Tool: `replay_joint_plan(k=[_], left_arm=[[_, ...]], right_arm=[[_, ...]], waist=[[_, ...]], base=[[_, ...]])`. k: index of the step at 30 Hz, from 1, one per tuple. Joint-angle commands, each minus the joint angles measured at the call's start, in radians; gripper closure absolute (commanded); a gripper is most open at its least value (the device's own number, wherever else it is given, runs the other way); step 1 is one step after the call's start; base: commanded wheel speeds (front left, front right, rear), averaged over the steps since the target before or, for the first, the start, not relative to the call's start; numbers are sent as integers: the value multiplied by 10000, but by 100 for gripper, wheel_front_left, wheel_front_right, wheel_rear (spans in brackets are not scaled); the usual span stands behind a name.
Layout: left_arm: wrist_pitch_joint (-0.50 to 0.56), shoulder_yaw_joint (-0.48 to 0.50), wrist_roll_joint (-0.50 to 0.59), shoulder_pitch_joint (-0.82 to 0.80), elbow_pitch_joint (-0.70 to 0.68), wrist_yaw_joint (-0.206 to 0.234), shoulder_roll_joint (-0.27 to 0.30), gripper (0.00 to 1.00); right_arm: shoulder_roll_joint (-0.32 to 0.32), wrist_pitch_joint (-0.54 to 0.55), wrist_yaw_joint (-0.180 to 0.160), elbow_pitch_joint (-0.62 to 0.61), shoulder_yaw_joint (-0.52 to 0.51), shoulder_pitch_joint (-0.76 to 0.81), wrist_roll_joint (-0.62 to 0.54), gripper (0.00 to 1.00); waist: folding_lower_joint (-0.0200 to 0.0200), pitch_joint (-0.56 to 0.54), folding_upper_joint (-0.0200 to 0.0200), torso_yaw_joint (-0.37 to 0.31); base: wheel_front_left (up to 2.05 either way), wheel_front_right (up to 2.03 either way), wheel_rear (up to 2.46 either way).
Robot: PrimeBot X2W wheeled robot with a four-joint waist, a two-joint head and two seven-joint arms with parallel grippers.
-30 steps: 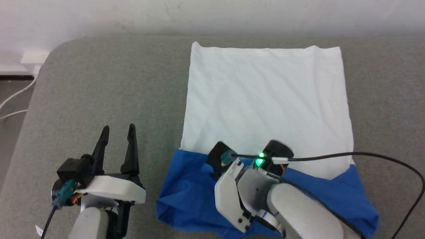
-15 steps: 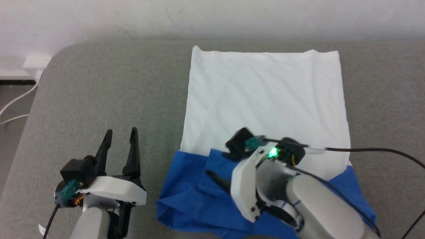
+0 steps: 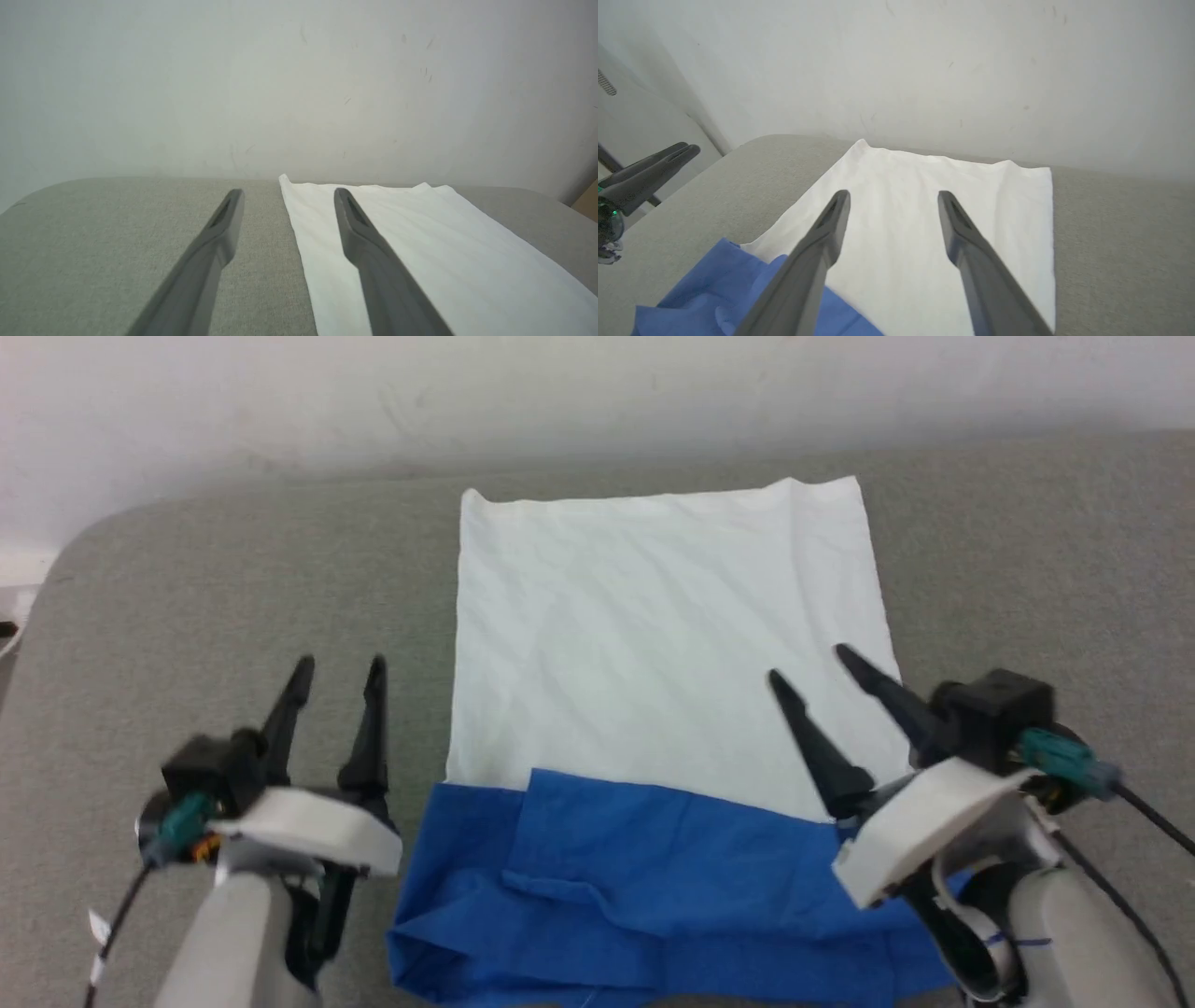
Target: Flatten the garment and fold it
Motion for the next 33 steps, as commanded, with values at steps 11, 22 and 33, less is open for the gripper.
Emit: replay_joint_plan(k=[11,22,33], left_arm=[[2728,-439,-462,-4010,449,-704,1607,0],[6714,-635,-1581,-7360,1082,-702,3101,0],[10397,-627,-1612,-8625,1206,376,4052,0]], right_arm=[[436,-2133,-9,-170,-1643,77,-876,0],[513,-2896,-9,83,-1719,-522,-387,0],[516,-3266,-9,225,-1486,-898,1,0]], waist=[[2,2337,0,-1549],[2,4271,0,-2754],[2,5257,0,-3413]], base=[[0,0,0],[0,0,0],[0,0,0]])
